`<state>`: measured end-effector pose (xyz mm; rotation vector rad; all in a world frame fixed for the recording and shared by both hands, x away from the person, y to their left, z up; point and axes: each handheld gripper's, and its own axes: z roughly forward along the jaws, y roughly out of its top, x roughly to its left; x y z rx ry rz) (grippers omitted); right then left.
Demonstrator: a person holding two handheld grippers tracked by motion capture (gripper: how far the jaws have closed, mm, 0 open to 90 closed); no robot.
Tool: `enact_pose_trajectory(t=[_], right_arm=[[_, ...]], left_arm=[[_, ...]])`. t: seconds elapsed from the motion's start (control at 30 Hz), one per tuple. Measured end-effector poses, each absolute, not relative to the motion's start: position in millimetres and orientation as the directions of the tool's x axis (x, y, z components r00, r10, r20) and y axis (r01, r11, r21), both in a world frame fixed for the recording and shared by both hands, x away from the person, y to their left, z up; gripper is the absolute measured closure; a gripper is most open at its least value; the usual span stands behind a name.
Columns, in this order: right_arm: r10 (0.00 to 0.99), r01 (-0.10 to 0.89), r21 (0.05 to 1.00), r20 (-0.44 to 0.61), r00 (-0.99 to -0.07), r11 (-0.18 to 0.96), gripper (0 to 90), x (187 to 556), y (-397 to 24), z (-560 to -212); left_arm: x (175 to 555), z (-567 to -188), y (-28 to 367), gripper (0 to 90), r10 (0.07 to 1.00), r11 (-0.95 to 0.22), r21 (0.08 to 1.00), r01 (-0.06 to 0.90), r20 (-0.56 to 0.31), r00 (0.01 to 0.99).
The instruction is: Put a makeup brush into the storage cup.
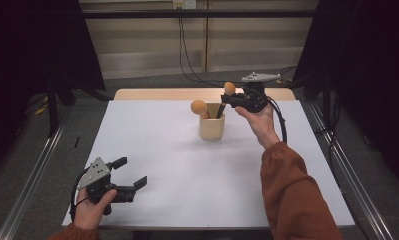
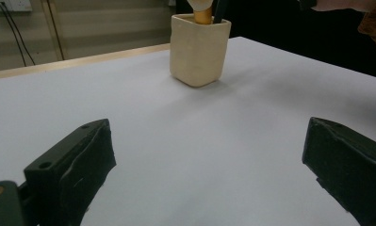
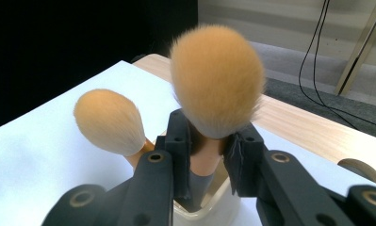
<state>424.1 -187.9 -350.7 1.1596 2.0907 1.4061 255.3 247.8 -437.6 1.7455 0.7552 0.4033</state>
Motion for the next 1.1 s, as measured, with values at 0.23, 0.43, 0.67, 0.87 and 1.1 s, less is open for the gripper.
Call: enact_pose_trajectory(t=[0.23,0.43,0.67,0.87,1.1], right_arm=[[0.8,0.432,0.887,0.139,-0.584,0.162,73.3,426,-186,-356],[0.808,0.443,0.882,0.14,-0.572,0.161,73.3,428,-186,-363],[0.809,0.443,0.882,0.141,-0.571,0.159,73.3,428,-186,-366],[0.809,0.451,0.878,0.144,-0.57,0.162,73.3,428,-185,-372],[0.809,0.453,0.877,0.147,-0.569,0.159,73.2,430,-183,-378]], left_arm=[[256,-438,248,2.6,0.669,-0.162,0.946,0.279,-0.102,0.736],[256,-438,248,2.6,0.672,-0.158,0.946,0.282,-0.106,0.733],[256,-438,248,2.6,0.671,-0.163,0.946,0.28,-0.103,0.735],[255,-438,247,2.6,0.671,-0.163,0.946,0.281,-0.103,0.734],[256,-438,248,2.6,0.671,-0.164,0.946,0.281,-0.102,0.734]])
